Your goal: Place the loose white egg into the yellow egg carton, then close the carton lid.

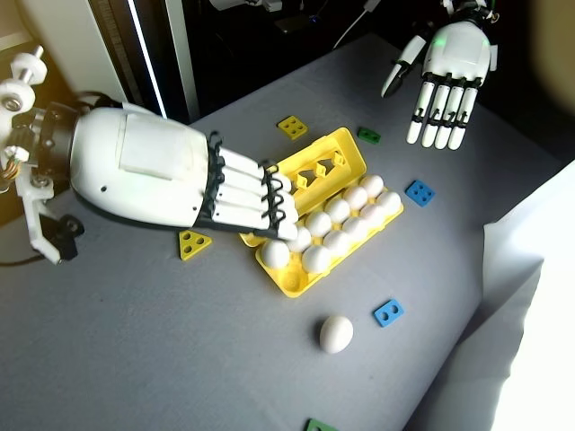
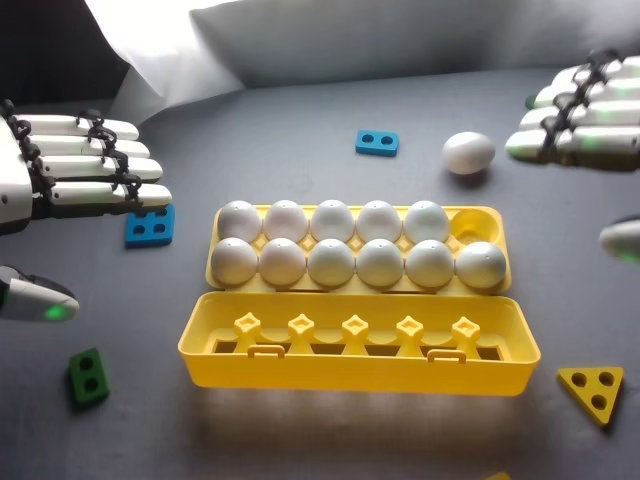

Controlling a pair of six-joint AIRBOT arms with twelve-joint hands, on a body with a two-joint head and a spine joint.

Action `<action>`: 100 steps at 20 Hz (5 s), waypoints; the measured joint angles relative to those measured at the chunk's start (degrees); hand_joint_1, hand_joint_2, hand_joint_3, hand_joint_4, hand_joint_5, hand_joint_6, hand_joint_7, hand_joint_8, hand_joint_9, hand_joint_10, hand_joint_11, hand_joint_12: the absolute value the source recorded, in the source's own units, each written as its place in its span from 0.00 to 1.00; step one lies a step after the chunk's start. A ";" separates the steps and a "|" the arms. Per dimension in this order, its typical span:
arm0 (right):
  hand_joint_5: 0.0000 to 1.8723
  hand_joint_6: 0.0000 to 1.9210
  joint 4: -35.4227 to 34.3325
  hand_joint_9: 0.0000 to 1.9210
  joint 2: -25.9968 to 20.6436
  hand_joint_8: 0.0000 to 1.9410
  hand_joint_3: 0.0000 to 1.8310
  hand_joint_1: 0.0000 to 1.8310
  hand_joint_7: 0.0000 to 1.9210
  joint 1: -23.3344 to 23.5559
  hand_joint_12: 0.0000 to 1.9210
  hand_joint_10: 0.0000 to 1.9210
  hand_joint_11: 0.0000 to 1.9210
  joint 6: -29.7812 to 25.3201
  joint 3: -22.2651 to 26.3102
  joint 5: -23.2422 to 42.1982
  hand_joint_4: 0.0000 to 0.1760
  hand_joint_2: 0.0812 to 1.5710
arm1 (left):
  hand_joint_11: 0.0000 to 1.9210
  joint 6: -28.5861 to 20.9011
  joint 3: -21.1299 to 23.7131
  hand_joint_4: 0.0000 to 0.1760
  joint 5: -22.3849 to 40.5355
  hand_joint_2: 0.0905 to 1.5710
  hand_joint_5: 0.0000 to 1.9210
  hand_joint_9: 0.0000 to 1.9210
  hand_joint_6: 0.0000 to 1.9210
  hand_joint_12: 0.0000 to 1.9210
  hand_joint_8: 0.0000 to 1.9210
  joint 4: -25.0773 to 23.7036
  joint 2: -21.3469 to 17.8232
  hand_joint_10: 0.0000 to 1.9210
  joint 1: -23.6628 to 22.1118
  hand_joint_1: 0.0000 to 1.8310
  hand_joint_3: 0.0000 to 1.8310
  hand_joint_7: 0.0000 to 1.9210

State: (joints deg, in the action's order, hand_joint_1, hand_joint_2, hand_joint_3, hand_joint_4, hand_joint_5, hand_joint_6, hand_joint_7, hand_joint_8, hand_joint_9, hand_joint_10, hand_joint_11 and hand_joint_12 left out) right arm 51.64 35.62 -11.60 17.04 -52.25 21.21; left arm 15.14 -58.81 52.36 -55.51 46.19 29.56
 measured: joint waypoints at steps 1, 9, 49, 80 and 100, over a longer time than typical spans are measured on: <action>0.05 0.00 -0.55 0.03 0.61 0.00 0.00 0.00 0.05 0.26 0.06 0.00 0.00 1.92 -0.83 -1.03 0.00 0.89 | 0.00 0.00 -0.07 0.00 -0.04 0.79 0.01 0.00 0.00 0.00 0.00 -0.17 0.00 0.00 0.00 0.00 0.00 0.00; 0.12 0.00 -5.11 0.02 8.37 0.00 0.00 0.08 0.06 3.17 0.00 0.00 0.00 12.13 -9.88 -6.03 0.63 0.72 | 0.00 -6.40 -0.63 0.00 0.72 0.79 0.02 0.00 0.00 0.00 0.00 -7.43 0.02 0.00 -1.57 0.00 0.00 0.01; 0.48 0.01 -6.82 0.00 38.93 0.01 0.00 0.46 0.03 3.96 0.00 0.00 0.00 13.94 -45.59 -5.81 1.00 0.46 | 0.01 -22.51 -9.66 0.00 16.09 0.78 0.08 0.04 0.01 0.00 0.01 -26.58 3.65 0.00 1.70 0.00 0.00 0.07; 0.54 0.00 4.35 0.00 44.89 0.00 0.00 0.46 0.08 2.89 0.00 0.00 0.00 9.90 -51.71 1.27 0.65 0.49 | 0.04 -24.48 -6.82 0.00 16.13 0.79 0.09 0.08 0.01 0.02 0.01 -27.21 4.42 0.01 1.66 0.00 0.00 0.09; 0.55 0.00 3.87 0.00 45.88 0.00 0.00 0.46 0.10 0.66 0.00 0.00 0.00 10.03 -51.71 1.62 0.61 0.49 | 0.00 -24.48 -6.34 0.00 16.09 0.78 0.07 0.03 0.00 0.06 0.00 -27.47 4.37 0.00 1.27 0.00 0.00 0.06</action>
State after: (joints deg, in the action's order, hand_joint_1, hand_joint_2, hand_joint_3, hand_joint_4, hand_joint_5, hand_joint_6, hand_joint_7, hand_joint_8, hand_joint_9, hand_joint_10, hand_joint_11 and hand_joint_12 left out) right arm 55.51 81.49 -10.94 27.07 -103.96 22.83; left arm -9.34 -65.14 68.45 -82.98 50.57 30.83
